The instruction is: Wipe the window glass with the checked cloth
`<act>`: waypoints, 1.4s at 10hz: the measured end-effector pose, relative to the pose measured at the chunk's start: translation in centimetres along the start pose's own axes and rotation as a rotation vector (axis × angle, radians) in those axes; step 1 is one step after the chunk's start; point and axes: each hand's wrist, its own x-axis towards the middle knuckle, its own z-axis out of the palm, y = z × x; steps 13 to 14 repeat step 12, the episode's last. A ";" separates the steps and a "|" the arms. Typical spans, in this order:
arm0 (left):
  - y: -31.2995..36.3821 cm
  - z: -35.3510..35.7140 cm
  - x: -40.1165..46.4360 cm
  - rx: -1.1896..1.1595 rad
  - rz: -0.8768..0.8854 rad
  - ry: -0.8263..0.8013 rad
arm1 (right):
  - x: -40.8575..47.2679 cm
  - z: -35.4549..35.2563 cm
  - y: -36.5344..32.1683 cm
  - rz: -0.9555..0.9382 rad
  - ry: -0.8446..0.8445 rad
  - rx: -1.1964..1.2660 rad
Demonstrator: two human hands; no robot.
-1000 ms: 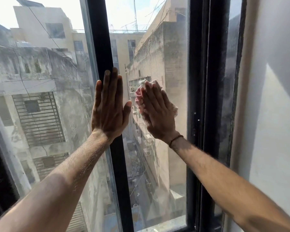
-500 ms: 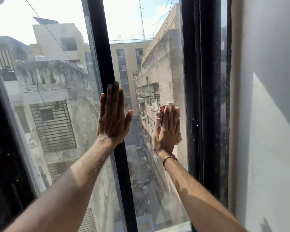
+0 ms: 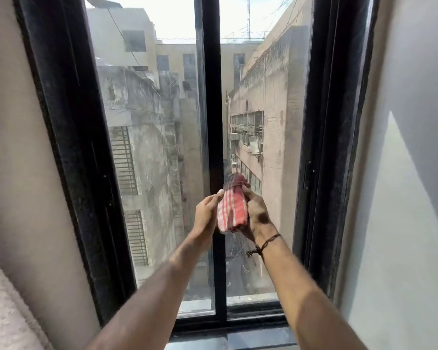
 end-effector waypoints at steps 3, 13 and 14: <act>-4.3 -13.2 -5.5 -0.038 -0.264 0.138 | -2.6 2.7 13.1 0.256 0.063 -0.333; -55.9 -35.0 -38.9 0.482 -1.174 0.228 | -28.7 -25.1 66.8 1.112 0.401 -1.033; -55.9 -35.0 -38.9 0.482 -1.174 0.228 | -28.7 -25.1 66.8 1.112 0.401 -1.033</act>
